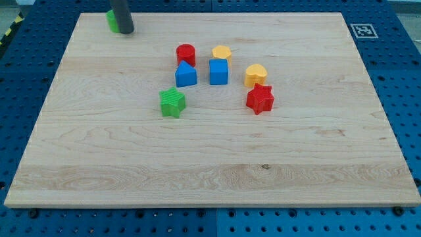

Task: Push the green star left of the triangle

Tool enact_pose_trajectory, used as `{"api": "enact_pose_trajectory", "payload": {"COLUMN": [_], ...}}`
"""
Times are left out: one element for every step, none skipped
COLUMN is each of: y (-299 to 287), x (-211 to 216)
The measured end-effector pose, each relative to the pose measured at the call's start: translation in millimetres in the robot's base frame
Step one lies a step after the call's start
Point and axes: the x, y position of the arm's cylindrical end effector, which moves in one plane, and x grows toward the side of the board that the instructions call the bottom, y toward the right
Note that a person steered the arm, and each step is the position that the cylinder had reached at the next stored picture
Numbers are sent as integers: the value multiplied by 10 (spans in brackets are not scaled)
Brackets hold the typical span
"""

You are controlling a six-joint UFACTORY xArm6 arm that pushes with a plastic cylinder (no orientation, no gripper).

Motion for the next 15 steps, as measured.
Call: {"api": "enact_pose_trajectory", "payload": {"y": [291,484,670,707,817,1648,1978,1684,1347,1301,1154,815,681,761,992], "x": [300,763,1207,1762,2386,2612,2594,2560,2407,2164,2054,2050,1824,1735,1862]}}
